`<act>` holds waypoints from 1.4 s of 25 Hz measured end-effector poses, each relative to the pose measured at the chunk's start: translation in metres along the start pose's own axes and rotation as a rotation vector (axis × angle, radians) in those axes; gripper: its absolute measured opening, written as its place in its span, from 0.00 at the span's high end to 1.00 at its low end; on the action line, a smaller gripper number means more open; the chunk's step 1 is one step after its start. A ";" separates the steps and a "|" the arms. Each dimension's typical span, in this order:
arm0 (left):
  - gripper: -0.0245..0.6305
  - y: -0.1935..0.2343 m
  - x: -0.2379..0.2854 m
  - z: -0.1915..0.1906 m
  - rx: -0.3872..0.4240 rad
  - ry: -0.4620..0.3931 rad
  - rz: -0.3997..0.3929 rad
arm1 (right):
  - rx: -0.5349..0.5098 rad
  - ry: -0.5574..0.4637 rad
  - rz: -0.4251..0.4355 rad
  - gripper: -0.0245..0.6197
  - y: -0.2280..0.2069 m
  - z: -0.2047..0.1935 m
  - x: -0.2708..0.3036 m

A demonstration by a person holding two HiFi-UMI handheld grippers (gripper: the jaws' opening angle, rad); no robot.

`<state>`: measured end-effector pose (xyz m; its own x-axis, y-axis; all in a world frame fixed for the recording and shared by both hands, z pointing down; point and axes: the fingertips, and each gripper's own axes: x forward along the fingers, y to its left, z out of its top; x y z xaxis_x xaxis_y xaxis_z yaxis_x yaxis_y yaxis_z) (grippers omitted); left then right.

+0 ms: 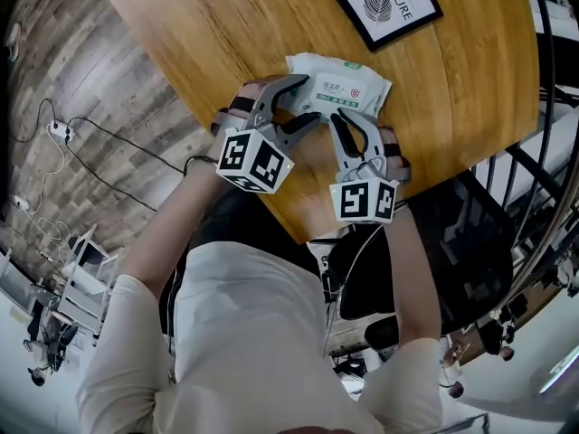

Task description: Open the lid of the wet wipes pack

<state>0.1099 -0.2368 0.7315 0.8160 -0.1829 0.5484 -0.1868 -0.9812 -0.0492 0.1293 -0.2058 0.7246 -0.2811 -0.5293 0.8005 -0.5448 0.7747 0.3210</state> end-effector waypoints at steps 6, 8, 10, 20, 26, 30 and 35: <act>0.51 -0.002 0.007 -0.007 0.015 0.010 -0.008 | -0.106 0.021 -0.010 0.89 0.004 -0.006 0.012; 0.51 -0.003 0.007 -0.008 0.011 0.010 -0.014 | -0.161 0.028 -0.029 0.89 0.005 -0.008 0.013; 0.51 -0.003 0.007 -0.008 0.007 0.010 -0.021 | -0.213 0.034 -0.052 0.89 0.006 -0.008 0.014; 0.52 -0.002 0.006 -0.011 0.003 0.023 -0.050 | -0.172 0.001 -0.060 0.89 0.003 0.003 0.004; 0.52 -0.003 0.007 -0.010 -0.001 0.031 -0.055 | -0.118 -0.042 -0.101 0.91 -0.007 0.012 -0.004; 0.52 -0.003 0.007 -0.010 -0.004 0.025 -0.058 | -0.098 -0.067 -0.147 0.92 -0.022 0.022 -0.014; 0.52 -0.003 0.006 -0.012 -0.004 0.019 -0.064 | -0.090 -0.035 -0.218 0.91 -0.050 0.018 -0.012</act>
<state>0.1093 -0.2339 0.7450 0.8160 -0.1184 0.5659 -0.1366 -0.9906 -0.0103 0.1452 -0.2441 0.6896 -0.1926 -0.6983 0.6894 -0.5232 0.6675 0.5299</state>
